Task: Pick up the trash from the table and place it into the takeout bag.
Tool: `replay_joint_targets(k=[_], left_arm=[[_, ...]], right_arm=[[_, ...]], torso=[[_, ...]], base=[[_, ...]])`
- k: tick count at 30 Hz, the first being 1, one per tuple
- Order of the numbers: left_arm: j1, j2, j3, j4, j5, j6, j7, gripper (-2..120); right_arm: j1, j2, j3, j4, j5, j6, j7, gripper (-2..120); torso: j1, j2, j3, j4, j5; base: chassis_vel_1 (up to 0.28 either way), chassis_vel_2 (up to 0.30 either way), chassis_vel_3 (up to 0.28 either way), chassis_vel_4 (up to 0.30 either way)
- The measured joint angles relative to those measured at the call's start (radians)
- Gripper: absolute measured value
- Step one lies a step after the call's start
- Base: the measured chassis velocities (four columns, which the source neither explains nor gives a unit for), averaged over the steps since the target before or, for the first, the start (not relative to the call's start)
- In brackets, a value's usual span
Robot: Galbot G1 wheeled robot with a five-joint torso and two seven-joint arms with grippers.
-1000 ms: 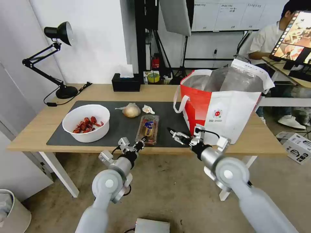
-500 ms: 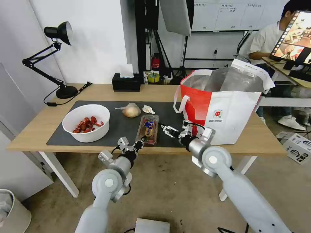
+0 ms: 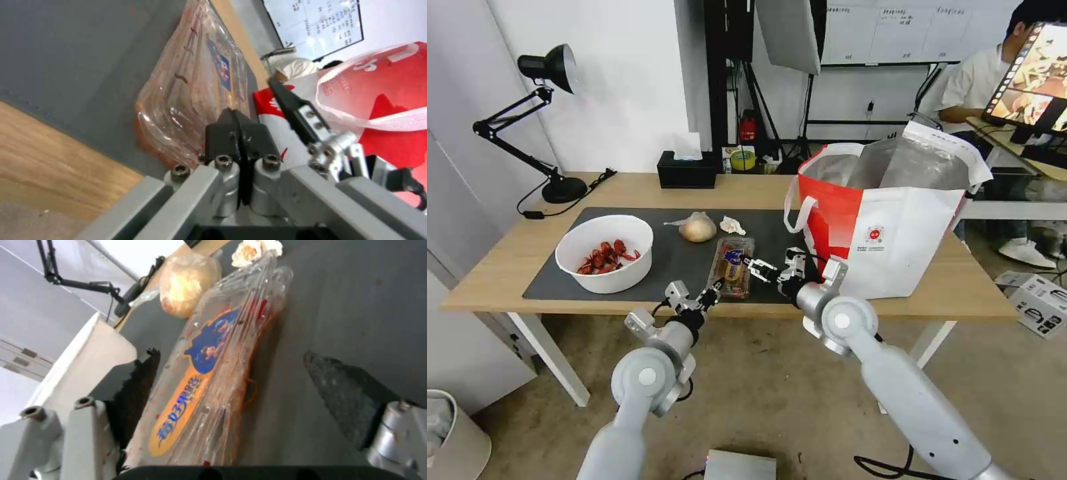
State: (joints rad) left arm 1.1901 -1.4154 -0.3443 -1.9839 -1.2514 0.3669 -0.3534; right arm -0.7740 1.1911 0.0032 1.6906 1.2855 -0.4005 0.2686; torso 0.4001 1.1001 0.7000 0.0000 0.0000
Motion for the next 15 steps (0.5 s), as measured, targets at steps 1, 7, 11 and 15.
replay_joint_targets(k=[1, 7, 11, 15], left_arm=[[0.001, 0.001, -0.001, -0.001, 0.0, 0.0, 0.0, 0], [0.005, 0.003, -0.001, -0.007, -0.001, 0.0, 0.0, 0], [0.008, 0.003, 0.0, -0.011, -0.002, 0.0, 0.0, 0], [0.01, 0.003, 0.001, -0.011, -0.002, 0.001, 0.0, 0]], right_arm=[[0.002, 0.004, -0.002, -0.005, 0.0, 0.0, 0.003, 78], [0.001, 0.018, -0.007, -0.024, -0.006, 0.0, 0.01, 65], [-0.001, 0.028, -0.008, -0.035, -0.018, 0.0, 0.011, 59], [-0.001, 0.034, -0.008, -0.04, -0.023, 0.001, 0.012, 55]], torso=[[0.0, 0.0, 0.0, 0.0, 0.0], [0.0, 0.0, 0.0, 0.0, 0.0], [0.0, 0.0, 0.0, 0.0, 0.0], [0.0, 0.0, 0.0, 0.0, 0.0]], base=[[0.0, 0.0, 0.0, 0.0], [0.0, 0.0, 0.0, 0.0], [0.0, 0.0, 0.0, 0.0], [0.0, 0.0, 0.0, 0.0]])
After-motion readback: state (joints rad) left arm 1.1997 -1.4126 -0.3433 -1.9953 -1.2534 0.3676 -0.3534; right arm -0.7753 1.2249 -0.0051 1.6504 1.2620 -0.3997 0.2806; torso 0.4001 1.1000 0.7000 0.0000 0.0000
